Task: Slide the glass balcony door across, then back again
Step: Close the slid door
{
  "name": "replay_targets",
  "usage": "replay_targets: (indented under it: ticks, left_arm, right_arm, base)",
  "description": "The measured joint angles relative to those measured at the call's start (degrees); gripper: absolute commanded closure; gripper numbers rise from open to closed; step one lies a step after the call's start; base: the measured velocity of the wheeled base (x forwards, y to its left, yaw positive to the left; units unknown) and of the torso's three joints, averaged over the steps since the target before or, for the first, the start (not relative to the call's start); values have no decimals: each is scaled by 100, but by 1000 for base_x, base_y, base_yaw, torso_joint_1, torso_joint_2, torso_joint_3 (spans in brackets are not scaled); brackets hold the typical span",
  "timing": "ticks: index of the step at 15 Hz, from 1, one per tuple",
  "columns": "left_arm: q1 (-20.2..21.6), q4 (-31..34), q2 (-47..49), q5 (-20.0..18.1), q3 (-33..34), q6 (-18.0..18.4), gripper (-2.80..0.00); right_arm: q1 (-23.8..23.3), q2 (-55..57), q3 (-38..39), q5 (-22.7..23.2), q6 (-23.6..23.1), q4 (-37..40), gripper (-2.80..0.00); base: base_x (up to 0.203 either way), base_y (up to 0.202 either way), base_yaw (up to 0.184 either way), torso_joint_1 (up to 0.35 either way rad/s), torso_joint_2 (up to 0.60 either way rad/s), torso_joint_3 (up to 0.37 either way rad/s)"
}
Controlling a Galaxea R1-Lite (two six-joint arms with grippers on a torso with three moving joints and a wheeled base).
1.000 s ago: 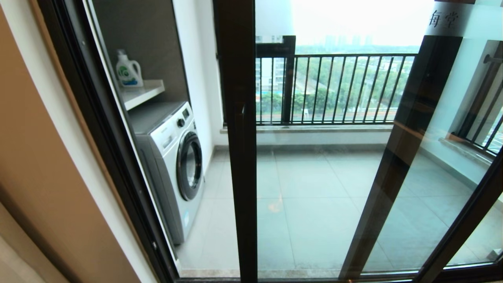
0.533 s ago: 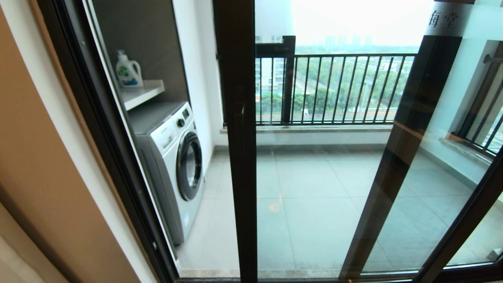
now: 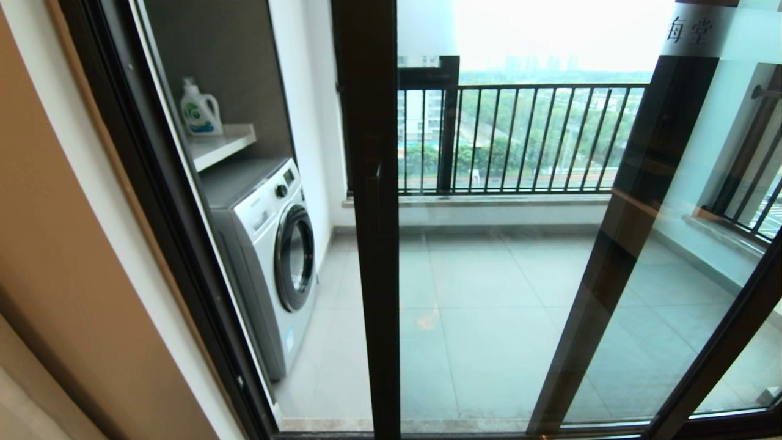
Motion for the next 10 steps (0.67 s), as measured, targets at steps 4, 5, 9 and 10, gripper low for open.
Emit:
replay_targets:
  ticks: [4,5,9,10]
  left_arm:
    - [-2,0,0,0,0,-2,0]
    - [-2,0,0,2,0,0,0]
    - [0,0,0,0,0,0,0]
    - [0,0,0,0,0,2,0]
  right_arm:
    - [79,-781,191,92,-434,578,0]
    - [86,-1017,339,175,-468,776,0]
    - [92,-1476,1278,351,-26,1040,0]
    - [94,-1516,1657,423,81,906,0]
  base:
    - [0,0,0,0,0,0]
    - [0,0,0,0,0,0]
    - [0,0,0,0,0,0]
    - [0,0,0,0,0,0]
